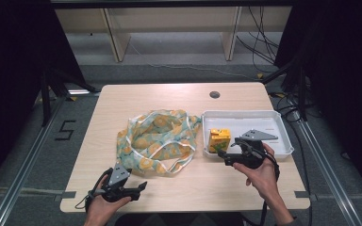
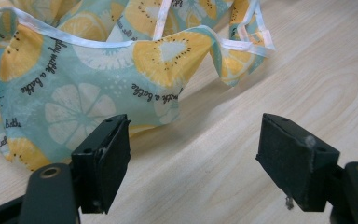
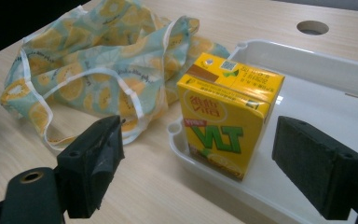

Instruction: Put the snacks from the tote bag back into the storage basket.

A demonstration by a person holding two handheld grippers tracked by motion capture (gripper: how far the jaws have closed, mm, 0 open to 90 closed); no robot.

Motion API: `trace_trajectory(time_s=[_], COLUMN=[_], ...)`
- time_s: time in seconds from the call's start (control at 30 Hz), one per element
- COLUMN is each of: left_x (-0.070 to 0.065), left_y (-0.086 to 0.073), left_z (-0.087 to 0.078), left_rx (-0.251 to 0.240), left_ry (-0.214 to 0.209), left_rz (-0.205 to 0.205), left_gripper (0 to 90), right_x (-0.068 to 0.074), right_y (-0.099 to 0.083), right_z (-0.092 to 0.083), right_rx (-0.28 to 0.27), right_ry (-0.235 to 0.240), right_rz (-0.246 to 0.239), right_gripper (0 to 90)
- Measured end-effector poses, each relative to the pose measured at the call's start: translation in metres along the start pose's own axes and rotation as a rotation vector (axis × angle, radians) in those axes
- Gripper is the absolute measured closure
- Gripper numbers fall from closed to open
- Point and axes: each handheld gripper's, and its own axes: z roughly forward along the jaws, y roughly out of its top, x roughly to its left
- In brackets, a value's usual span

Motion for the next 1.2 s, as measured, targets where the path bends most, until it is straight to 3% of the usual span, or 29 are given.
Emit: trace_trajectory(time_s=[0.1, 0.2, 0.23, 0.3, 0.37, 0.4, 0.43, 0.53, 0.63, 0.7, 0.73, 1.0, 1.03, 1.07, 1.13, 1.2], left_x=[-0.001, 0.0, 0.0, 0.0, 0.0, 0.0, 0.0, 0.0, 0.001, 0.001, 0.001, 0.001, 0.001, 0.001, -0.001, -0.001], left_y=[0.0, 0.0, 0.0, 0.0, 0.0, 0.0, 0.0, 0.0, 0.0, 0.0, 0.0, 0.0, 0.0, 0.0, 0.0, 0.0], left_z=[0.001, 0.0, 0.0, 0.0, 0.001, 0.001, 0.001, 0.0, 0.0, -0.001, -0.001, -0.001, -0.001, -0.001, 0.0, -0.001], left_rx=[-0.015, -0.005, -0.002, -0.005, -0.009, -0.01, -0.01, -0.002, -0.005, -0.005, -0.004, -0.002, -0.001, 0.0, -0.001, 0.0], left_ry=[-0.006, -0.009, -0.011, -0.004, -0.008, -0.007, -0.007, -0.011, -0.013, -0.013, -0.013, -0.014, -0.014, -0.015, -0.017, -0.018], left_rz=[-0.007, -0.004, 0.006, -0.005, -0.006, -0.006, -0.006, 0.011, 0.021, 0.022, 0.023, 0.026, 0.027, 0.029, 0.009, 0.013], left_gripper=[24.7, 24.7, 24.7, 24.7, 24.7, 24.7, 24.7, 24.7, 24.7, 24.7, 24.7, 24.6, 24.6, 24.6, 24.4, 24.4], right_x=[0.001, 0.007, 0.005, 0.006, 0.01, 0.007, 0.012, 0.009, 0.013, 0.014, 0.012, 0.017, 0.016, 0.019, 0.017, 0.02], right_y=[-0.003, -0.006, -0.006, -0.009, -0.011, -0.011, -0.012, -0.014, -0.019, -0.021, -0.022, -0.032, -0.032, -0.034, -0.037, -0.041], right_z=[0.001, -0.001, 0.001, 0.002, 0.002, 0.003, 0.003, 0.005, 0.007, 0.007, 0.007, 0.008, 0.009, 0.009, 0.011, 0.01], right_rx=[-0.011, 0.02, 0.002, -0.005, 0.007, 0.003, 0.011, -0.007, -0.008, 0.015, 0.015, 0.025, 0.031, 0.025, 0.033, 0.052], right_ry=[-0.001, 0.009, 0.014, 0.014, 0.024, 0.026, 0.04, 0.038, 0.04, 0.044, 0.041, 0.055, 0.06, 0.057, 0.073, 0.07], right_rz=[-0.017, 0.018, -0.014, -0.029, 0.005, -0.043, -0.003, -0.054, -0.04, -0.037, -0.069, -0.065, -0.087, -0.064, -0.089, -0.066], right_gripper=[17.4, 17.4, 17.4, 17.5, 17.5, 17.5, 17.5, 17.4, 17.5, 17.5, 17.5, 17.5, 17.5, 17.5, 17.4, 17.5])
